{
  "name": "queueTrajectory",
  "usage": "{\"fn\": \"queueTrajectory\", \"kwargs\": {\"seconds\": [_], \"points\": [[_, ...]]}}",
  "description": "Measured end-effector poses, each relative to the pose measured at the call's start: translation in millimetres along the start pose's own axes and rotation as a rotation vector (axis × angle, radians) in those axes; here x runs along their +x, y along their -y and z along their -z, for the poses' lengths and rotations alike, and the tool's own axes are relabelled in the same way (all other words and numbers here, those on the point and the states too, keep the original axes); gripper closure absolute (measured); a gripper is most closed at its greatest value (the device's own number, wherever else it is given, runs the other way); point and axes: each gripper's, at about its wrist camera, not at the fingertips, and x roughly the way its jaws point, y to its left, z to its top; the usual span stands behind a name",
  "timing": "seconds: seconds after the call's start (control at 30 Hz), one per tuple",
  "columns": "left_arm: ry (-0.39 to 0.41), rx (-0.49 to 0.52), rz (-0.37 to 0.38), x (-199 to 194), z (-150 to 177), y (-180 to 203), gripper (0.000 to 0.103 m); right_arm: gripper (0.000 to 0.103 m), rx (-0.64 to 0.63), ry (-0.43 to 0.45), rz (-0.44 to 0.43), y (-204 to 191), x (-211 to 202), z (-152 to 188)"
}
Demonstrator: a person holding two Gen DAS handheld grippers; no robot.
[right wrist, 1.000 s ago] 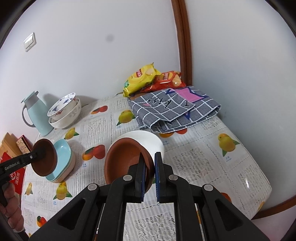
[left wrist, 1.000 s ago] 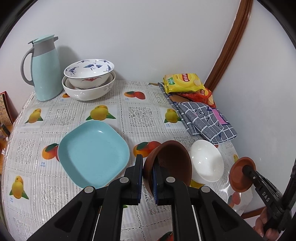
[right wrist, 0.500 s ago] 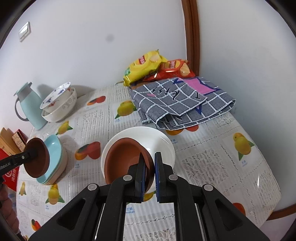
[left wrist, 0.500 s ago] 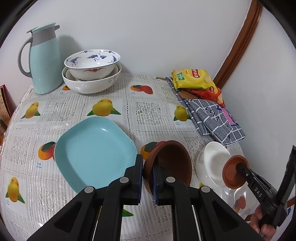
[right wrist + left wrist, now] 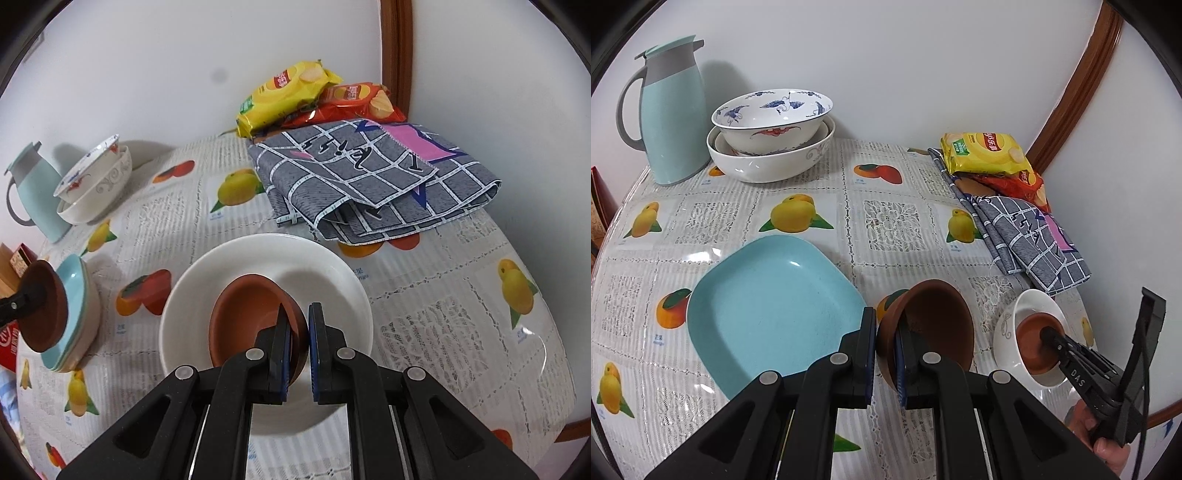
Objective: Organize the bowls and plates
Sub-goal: 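Lower the brown bowl into the white bowl and open the right gripper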
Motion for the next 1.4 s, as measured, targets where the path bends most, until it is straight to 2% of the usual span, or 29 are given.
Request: {"fn": "queueTrajectory", "kwargs": {"seconds": [0.4,0.87,1.13,1.27,1.37,1.4], "points": [[-0.014,0.004,0.016,12,-5,2,0.094,0.094,-0.026,-0.054,-0.001,-2,16,-5],[-0.027,0.010,0.016,16,-4,-1,0.094,0.090,-0.145,-0.112,0.118,-20,32,-8],[-0.036,-0.005,0.017,17,-2,-6,0.094,0.082,-0.226,-0.120,0.215,-32,39,-6],[-0.034,-0.001,0.016,16,-1,-8,0.094,0.077,-0.219,-0.130,0.209,-30,39,-7],[-0.028,0.002,0.021,11,-1,-8,0.094,0.069,-0.214,-0.123,0.189,-31,35,-7],[-0.026,0.003,0.021,9,0,-9,0.094,0.063,-0.215,-0.113,0.187,-31,33,-7]]}}
